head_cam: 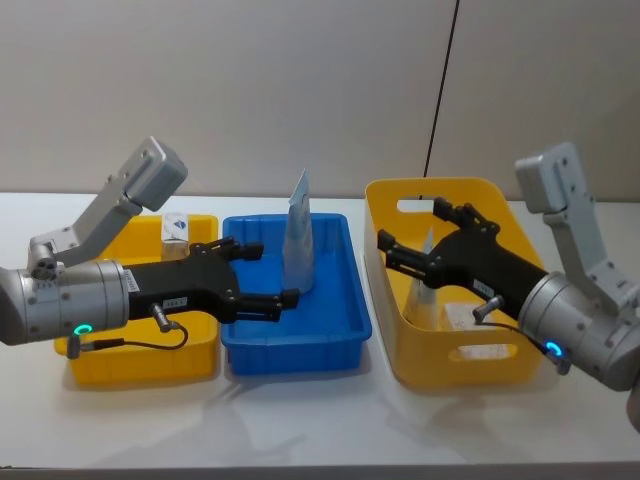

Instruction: Bimanual collaborative sorting of washing and personal care products

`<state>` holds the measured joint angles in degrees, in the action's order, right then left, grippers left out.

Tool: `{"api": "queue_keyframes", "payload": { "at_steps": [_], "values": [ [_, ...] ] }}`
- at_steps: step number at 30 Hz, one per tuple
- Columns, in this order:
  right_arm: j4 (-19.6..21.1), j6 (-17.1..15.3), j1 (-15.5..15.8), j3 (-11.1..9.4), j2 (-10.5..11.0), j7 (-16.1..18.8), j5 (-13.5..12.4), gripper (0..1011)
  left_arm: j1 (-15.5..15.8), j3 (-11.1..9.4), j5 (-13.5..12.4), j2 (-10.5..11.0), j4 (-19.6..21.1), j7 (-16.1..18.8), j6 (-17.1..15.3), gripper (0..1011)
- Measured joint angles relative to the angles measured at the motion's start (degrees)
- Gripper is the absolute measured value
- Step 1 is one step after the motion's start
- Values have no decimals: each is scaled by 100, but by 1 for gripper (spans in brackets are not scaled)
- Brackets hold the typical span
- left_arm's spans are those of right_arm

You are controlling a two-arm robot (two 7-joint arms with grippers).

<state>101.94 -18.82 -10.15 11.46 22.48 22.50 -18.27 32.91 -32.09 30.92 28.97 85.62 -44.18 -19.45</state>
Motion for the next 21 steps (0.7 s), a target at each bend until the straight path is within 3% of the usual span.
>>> {"api": "queue_keyframes", "payload": {
  "at_steps": [21],
  "values": [
    [187, 133, 219, 65, 81, 298, -220, 1002, 0, 0, 0, 0, 0, 0, 0, 1001]
  ]
}}
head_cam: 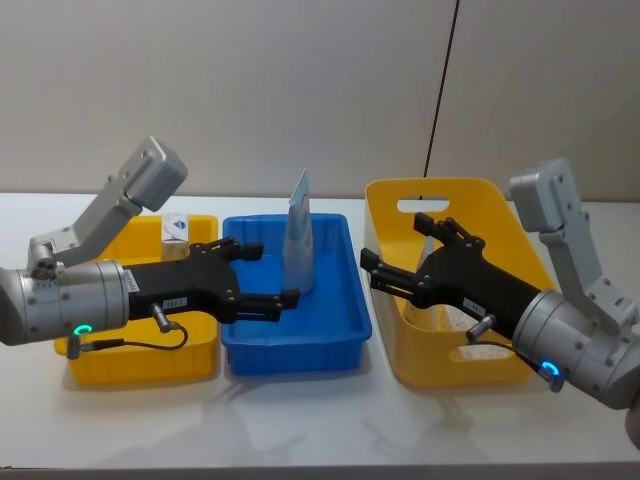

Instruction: Bimanual collaborative sorting of washing and personal care products

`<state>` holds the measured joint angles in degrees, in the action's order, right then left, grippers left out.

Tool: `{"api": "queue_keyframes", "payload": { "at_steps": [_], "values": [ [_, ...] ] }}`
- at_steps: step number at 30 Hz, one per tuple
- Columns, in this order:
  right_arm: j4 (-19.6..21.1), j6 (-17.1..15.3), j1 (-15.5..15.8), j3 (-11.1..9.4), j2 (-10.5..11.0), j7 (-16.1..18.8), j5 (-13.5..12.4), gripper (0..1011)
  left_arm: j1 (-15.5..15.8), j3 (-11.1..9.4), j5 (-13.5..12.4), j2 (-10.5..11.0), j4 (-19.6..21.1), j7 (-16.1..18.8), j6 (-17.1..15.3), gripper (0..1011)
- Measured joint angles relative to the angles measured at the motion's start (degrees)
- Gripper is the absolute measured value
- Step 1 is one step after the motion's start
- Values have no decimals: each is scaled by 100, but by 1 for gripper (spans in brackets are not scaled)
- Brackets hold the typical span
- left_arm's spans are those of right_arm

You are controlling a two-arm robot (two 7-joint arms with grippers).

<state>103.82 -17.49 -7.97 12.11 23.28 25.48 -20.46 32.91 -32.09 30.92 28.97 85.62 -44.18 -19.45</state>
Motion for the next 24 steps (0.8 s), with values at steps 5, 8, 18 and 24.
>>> {"api": "queue_keyframes", "payload": {
  "at_steps": [5, 8, 18, 24],
  "values": [
    [16, 9, 17, 4, 6, 25, -17, 1002, 0, 0, 0, 0, 0, 0, 0, 1001],
    [23, 15, 25, 6, 8, 34, -28, 1002, 0, 0, 0, 0, 0, 0, 0, 1001],
    [36, 22, 41, 12, 14, 54, -40, 1002, 0, 0, 0, 0, 0, 0, 0, 1001],
    [38, 25, 44, 12, 16, 59, -43, 1002, 0, 0, 0, 0, 0, 0, 0, 1001]
  ]
}}
